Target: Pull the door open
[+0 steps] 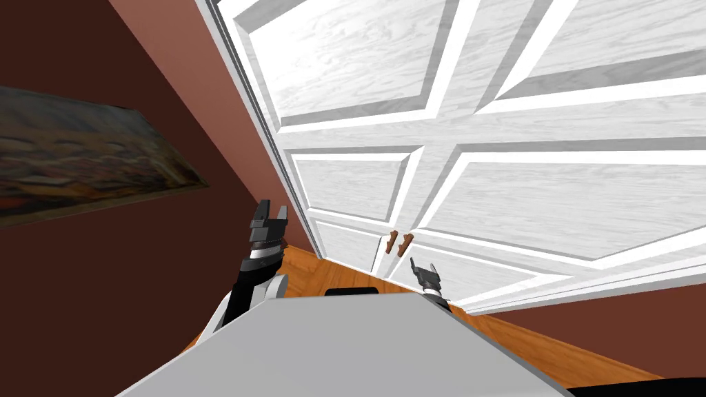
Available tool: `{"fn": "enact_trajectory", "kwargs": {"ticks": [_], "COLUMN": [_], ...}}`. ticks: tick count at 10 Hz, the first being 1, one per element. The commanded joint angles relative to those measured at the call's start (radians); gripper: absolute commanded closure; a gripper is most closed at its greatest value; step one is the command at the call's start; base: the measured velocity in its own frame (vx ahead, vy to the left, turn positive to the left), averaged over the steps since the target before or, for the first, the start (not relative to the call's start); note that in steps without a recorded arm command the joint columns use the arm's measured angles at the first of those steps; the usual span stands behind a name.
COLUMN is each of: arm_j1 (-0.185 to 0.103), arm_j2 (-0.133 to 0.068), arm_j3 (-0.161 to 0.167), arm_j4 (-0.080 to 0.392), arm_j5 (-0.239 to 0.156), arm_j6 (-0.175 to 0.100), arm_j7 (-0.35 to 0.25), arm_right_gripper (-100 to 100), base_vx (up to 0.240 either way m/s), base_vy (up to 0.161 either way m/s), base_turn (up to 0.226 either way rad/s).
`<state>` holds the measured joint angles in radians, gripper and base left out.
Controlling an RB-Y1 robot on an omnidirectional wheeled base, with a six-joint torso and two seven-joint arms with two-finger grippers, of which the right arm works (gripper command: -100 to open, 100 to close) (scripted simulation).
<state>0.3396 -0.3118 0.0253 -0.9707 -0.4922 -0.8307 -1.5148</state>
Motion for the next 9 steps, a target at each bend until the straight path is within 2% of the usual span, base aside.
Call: {"fn": "enact_trajectory", "kwargs": {"ticks": [1, 2, 3, 4, 5, 9], "arm_j1": [-0.031, -0.045, -0.045, -0.05, -0.05, -0.05], "arm_j2": [0.011, 0.017, 0.017, 0.016, 0.016, 0.016], "arm_j3": [0.014, 0.022, 0.022, 0.022, 0.022, 0.022], "arm_j4": [-0.004, -0.011, -0.011, 0.005, 0.005, 0.005], "arm_j5": [0.007, 0.01, 0.01, 0.011, 0.011, 0.011], "arm_j6": [-0.004, -0.004, -0.004, -0.014, -0.014, -0.014], "arm_j7": [-0.002, -0.002, -0.002, -0.007, -0.007, -0.007], "arm_right_gripper": [-100, -100, -100, -100, 100, 100], "base_vx": [0.187, 0.197, 0.152, 0.058, 0.0, -0.012], "base_vy": [0.034, 0.025, -0.008, -0.007, 0.0, 0.007], "base_turn": [0.107, 0.132, 0.053, 0.005, 0.0, 0.008]}}
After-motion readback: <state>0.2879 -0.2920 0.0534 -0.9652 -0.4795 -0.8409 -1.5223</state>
